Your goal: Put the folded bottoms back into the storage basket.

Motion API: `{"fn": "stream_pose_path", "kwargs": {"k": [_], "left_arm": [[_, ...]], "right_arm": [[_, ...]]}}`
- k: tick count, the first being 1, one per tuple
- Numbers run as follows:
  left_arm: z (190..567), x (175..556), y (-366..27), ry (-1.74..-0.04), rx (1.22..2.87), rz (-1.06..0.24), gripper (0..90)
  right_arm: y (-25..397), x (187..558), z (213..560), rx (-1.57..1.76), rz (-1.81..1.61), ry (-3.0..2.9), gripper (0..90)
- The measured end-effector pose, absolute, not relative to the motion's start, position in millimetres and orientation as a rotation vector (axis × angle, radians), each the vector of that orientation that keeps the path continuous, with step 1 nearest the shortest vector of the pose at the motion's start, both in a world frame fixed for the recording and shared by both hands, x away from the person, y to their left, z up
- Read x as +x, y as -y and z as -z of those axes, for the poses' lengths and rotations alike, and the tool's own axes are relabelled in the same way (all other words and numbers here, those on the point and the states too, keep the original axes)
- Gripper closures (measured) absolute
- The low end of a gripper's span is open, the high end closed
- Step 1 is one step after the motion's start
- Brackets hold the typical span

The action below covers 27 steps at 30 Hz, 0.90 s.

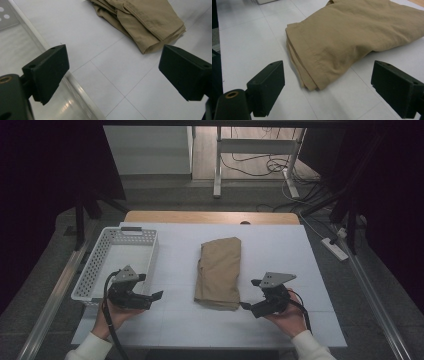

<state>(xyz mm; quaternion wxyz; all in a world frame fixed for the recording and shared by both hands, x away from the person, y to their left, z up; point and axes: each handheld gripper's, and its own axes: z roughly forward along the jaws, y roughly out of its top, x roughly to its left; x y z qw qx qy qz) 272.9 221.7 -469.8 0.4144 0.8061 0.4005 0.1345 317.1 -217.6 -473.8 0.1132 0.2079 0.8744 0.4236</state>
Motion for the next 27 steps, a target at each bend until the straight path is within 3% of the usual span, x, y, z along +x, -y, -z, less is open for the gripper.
{"fn": "stream_pose_path", "kwargs": {"k": [27], "left_arm": [[469, 272, -221, -1.002, 2.030, -0.341, 8.6]], "right_arm": [[178, 319, 495, 0.539, -1.051, -2.693, 11.5]]}}
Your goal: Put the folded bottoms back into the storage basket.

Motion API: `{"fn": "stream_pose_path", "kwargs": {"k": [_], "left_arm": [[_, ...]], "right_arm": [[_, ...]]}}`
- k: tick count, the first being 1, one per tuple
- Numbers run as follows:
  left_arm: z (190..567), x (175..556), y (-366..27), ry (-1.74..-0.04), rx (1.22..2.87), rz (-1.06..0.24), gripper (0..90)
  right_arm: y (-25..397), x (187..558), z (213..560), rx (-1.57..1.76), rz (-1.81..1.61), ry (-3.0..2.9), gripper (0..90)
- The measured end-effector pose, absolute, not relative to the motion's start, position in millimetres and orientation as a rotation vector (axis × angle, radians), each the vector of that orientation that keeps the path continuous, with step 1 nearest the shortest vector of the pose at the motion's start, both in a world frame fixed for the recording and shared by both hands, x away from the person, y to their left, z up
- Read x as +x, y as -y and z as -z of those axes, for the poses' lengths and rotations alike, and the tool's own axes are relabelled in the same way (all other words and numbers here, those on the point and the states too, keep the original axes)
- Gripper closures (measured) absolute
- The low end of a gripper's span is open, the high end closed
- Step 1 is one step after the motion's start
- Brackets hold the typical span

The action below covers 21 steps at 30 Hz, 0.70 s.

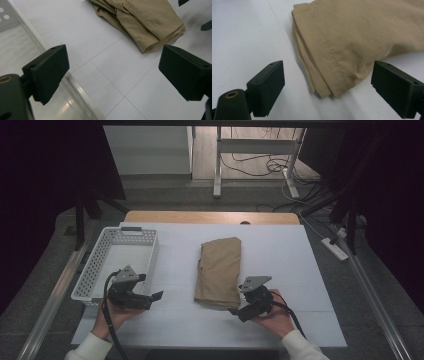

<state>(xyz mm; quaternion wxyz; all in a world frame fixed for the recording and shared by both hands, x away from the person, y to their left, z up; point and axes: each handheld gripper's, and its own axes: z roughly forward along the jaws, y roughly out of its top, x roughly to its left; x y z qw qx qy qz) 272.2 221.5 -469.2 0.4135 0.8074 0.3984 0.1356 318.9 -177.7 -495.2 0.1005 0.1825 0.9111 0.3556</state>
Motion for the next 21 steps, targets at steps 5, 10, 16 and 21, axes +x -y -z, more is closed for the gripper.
{"fn": "stream_pose_path", "kwargs": {"k": [5, 10, 16, 21], "left_arm": [[470, 272, -221, -0.999, 2.033, -0.339, 8.7], [469, 272, -222, -1.000, 2.033, -0.343, 8.7], [470, 272, -220, -0.997, 2.037, -0.344, 8.7], [468, 270, -219, -0.991, 2.036, -0.351, 8.9]], "right_arm": [[170, 316, 496, 0.506, -1.041, -2.714, 11.6], [163, 316, 501, 0.486, -0.993, -2.737, 11.6], [158, 319, 508, 0.496, -0.932, -2.754, 12.2], [155, 320, 509, 0.505, -0.899, -2.742, 15.8]]}}
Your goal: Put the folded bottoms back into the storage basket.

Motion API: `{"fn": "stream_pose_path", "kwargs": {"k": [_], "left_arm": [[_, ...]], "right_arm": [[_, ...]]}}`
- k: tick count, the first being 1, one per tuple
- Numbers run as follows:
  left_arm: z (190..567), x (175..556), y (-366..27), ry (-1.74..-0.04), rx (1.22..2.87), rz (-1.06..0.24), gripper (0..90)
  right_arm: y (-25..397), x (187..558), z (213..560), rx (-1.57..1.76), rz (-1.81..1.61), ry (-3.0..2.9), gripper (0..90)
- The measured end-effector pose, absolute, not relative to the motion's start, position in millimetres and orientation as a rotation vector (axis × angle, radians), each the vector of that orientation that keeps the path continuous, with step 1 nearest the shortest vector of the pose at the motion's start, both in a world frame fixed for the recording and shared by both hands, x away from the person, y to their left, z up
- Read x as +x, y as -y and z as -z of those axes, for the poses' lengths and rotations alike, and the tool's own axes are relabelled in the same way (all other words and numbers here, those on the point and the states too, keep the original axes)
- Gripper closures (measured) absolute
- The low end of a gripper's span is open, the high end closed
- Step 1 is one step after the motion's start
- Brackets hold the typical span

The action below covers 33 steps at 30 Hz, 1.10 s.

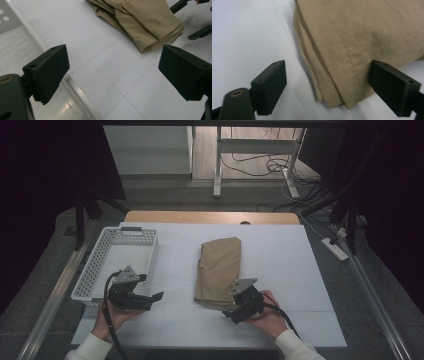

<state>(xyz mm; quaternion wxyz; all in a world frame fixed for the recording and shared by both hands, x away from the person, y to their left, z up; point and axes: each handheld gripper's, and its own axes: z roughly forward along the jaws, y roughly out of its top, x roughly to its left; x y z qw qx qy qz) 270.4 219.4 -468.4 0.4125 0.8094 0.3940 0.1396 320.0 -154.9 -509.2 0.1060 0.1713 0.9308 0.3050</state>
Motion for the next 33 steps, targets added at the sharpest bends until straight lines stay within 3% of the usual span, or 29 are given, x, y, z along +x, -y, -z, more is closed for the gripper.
{"fn": "stream_pose_path", "kwargs": {"k": [13, 17, 19, 21, 26, 27, 33], "left_arm": [[470, 272, -221, -0.995, 2.039, -0.344, 9.1], [470, 271, -219, -0.990, 2.044, -0.347, 9.1], [470, 271, -219, -0.991, 2.041, -0.344, 9.2], [471, 272, -220, -0.994, 2.041, -0.342, 9.2], [470, 271, -219, -0.991, 2.043, -0.344, 9.3], [470, 271, -219, -0.990, 2.043, -0.344, 9.4], [469, 272, -218, -0.988, 2.042, -0.343, 9.4]], "right_arm": [[155, 327, 518, 0.620, -0.799, -2.726, 18.1], [153, 331, 517, 0.653, -0.803, -2.720, 23.3], [154, 333, 516, 0.686, -0.807, -2.734, 35.6], [155, 334, 516, 0.706, -0.815, -2.749, 38.9], [156, 333, 513, 0.706, -0.806, -2.734, 65.6], [155, 332, 512, 0.684, -0.780, -2.716, 74.2], [153, 332, 510, 0.649, -0.762, -2.712, 81.5]]}}
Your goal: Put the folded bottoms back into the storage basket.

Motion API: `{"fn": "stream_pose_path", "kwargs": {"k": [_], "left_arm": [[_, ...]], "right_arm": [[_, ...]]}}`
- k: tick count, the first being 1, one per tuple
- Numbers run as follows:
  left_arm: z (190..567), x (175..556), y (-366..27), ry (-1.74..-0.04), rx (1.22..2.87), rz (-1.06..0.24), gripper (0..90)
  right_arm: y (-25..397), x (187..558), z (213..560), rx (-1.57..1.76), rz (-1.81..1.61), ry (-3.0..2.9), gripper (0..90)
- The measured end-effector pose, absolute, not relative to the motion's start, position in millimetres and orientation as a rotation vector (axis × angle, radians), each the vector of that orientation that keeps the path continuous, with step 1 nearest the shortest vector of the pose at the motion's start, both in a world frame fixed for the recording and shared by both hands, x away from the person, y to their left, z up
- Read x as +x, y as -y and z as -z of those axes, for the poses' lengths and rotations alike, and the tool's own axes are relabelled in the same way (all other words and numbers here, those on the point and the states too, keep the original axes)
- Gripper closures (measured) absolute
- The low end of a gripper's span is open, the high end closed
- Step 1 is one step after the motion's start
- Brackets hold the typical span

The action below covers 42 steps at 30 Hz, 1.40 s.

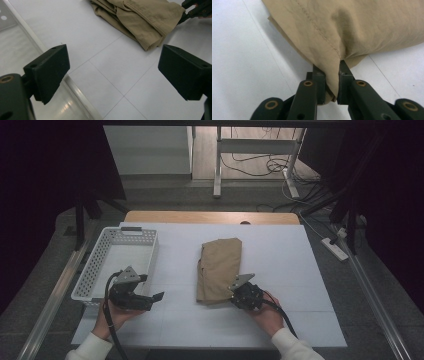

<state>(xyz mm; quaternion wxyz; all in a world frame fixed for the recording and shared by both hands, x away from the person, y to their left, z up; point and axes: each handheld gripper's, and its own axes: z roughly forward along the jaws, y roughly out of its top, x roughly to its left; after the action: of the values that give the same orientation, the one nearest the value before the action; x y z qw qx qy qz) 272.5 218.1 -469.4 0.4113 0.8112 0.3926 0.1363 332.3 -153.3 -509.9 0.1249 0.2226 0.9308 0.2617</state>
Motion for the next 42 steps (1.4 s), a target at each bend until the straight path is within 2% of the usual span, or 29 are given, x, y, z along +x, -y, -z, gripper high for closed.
{"fn": "stream_pose_path", "kwargs": {"k": [18, 42], "left_arm": [[433, 321, -164, -0.901, 2.047, -0.311, 10.1], [437, 370, -131, -0.900, 2.043, -0.211, 10.3]], "right_arm": [[160, 329, 500, 0.645, -0.857, -2.716, 82.8], [162, 328, 501, 0.657, -0.881, -2.716, 82.8]]}}
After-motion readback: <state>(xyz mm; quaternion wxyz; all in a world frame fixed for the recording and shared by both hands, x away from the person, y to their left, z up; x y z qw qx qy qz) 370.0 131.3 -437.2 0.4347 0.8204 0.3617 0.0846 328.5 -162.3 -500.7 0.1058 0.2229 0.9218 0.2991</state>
